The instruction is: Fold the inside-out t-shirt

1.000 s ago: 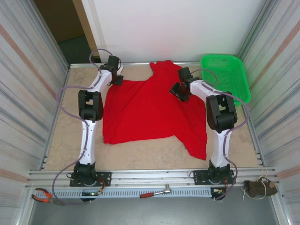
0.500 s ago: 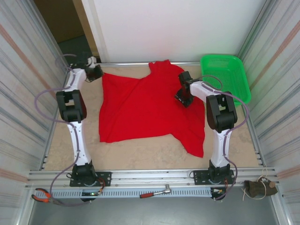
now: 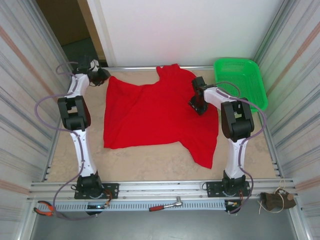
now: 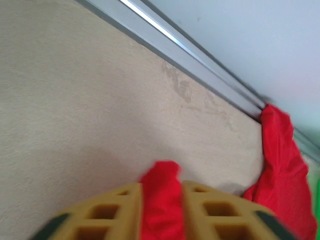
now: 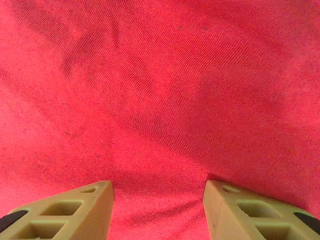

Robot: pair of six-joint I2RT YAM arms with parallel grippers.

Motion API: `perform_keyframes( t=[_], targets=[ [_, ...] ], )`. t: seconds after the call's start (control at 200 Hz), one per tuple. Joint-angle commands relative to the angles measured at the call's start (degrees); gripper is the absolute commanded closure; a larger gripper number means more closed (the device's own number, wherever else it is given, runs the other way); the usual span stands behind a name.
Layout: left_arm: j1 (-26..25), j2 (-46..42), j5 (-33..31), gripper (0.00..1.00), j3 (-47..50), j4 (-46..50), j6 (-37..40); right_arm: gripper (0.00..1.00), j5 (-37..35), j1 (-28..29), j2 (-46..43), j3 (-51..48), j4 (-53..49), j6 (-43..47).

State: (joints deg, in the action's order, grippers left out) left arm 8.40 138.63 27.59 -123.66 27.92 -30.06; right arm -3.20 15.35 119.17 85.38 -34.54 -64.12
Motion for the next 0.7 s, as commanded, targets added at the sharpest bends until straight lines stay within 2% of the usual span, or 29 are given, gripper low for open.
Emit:
perform_keyframes(
  t=[0.0,0.075,0.185,0.271,0.381,0.491,0.696],
  targets=[
    [2.19,1.00,-0.41,0.64,-3.65,-0.13,-3.23,0.50,-0.69,-1.12,0.01,-2.63,-2.98,-0.46],
    [2.28,0.24,-1.17,0.57,-3.45,0.19,-2.56,0.50,2.66,-0.86,-0.76,-2.49,0.25,3.16],
    [2.07,-3.48,-1.44,0.56,-0.81,0.54,-0.82,0.50,7.29,-0.24,-3.24,-2.44,5.98,9.03],
    [1.25,-9.11,-2.34,0.53,4.85,0.50,1.43,0.49,11.36,0.20,-5.79,-1.84,9.31,13.09],
    [-0.54,-19.07,-4.38,0.50,17.59,-0.15,4.23,0.49,12.79,0.38,-9.31,-0.68,8.48,16.12],
    [-2.47,-31.37,-5.81,0.48,34.66,-3.58,5.41,0.49,11.56,0.20,-13.38,-2.05,5.91,17.31],
    [-5.67,-56.72,-6.74,0.44,65.79,-9.58,0.07,0.47,10.51,0.61,-22.80,-12.49,4.16,16.61]
  ],
)
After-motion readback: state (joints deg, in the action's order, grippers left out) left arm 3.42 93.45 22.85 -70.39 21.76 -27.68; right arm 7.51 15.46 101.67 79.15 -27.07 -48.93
